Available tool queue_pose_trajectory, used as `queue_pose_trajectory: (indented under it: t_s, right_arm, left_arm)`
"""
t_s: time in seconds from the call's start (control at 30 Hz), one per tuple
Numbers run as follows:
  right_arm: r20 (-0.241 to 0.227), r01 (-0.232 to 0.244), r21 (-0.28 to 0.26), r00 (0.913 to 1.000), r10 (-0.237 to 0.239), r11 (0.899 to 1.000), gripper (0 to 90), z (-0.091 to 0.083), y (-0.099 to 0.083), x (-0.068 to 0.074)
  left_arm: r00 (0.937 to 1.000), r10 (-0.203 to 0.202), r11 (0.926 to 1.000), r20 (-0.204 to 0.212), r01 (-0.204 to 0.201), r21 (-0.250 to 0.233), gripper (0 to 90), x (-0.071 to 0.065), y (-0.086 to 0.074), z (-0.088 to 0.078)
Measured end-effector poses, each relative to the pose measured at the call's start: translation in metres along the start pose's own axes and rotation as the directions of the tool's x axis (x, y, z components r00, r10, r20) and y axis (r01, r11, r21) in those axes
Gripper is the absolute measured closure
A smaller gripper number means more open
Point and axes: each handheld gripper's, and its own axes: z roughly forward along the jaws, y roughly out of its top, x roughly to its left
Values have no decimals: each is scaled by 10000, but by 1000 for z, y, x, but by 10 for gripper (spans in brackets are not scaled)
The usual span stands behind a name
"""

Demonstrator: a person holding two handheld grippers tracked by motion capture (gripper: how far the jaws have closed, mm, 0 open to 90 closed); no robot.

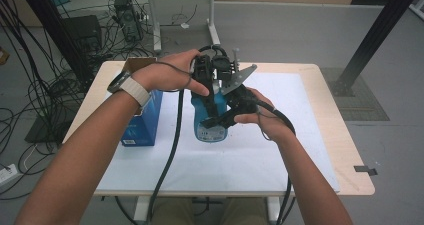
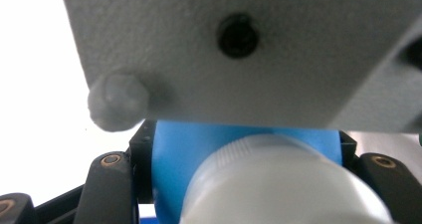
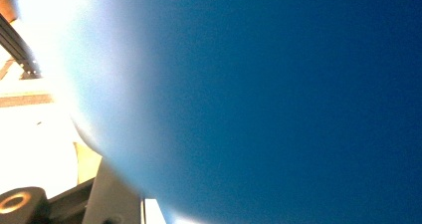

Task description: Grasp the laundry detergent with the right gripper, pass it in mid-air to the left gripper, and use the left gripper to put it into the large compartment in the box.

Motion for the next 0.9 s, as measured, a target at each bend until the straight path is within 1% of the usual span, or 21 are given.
queue_pose_trajectory:
  t_s: [0.03, 0.33, 0.37, 0.4, 0.5, 0.6, 0.63, 0.7, 0.73, 0.87, 0.9]
  right_arm:
    - [91, 116, 40, 9999, -117, 9999, 439, 0, 0, -1]
    - [103, 116, 43, 9999, -116, 9999, 439, 0, 0, -2]
    - [4, 21, 2, 10000, -21, 10000, 439, 0, 0, -1]
    - [87, 141, 32, 9999, -141, 9999, 440, 0, 0, -2]
    - [120, 134, 56, 9998, -135, 9999, 439, 0, 0, -2]
    - [111, 125, 72, 9999, -126, 9999, 440, 0, 0, -1]
    - [16, -4, 45, 10000, 3, 10000, 439, 0, 0, 0]
    - [-48, 17, 33, 10000, -17, 10000, 439, 0, 0, 0]
    - [110, 129, 82, 9999, -130, 9999, 439, 0, 0, -1]
    - [98, 157, 68, 9998, -157, 9999, 439, 0, 0, -1]
    - [240, -62, 150, 9997, 59, 9999, 439, -1, 0, 0]
  left_arm:
    - [10000, 1, 10000, -1, -1, 2, 391, 0, 0, 0]
    - [10000, -19, 10000, 7, 19, -57, 391, 1, -1, 0]
    - [10000, -15, 10000, 7, 15, -60, 391, 1, -1, 0]
    - [10000, -23, 10000, 8, 23, -67, 391, 1, -1, 0]
    - [10000, -13, 10000, 4, 14, -50, 391, 1, -1, 0]
    - [10000, 11, 10000, 1, -11, -15, 391, 0, 0, 0]
    - [10000, 8, 10000, 15, -8, -21, 391, 0, 0, 0]
    - [10000, 19, 10000, 8, -18, -51, 391, 0, -1, 0]
    - [10000, 2, 10000, 18, -2, -65, 391, 0, -1, 0]
    - [10000, 7, 9999, 5, -7, -123, 391, 0, -2, 0]
    - [10000, 4, 9999, 10, -4, -107, 391, 0, -2, 0]
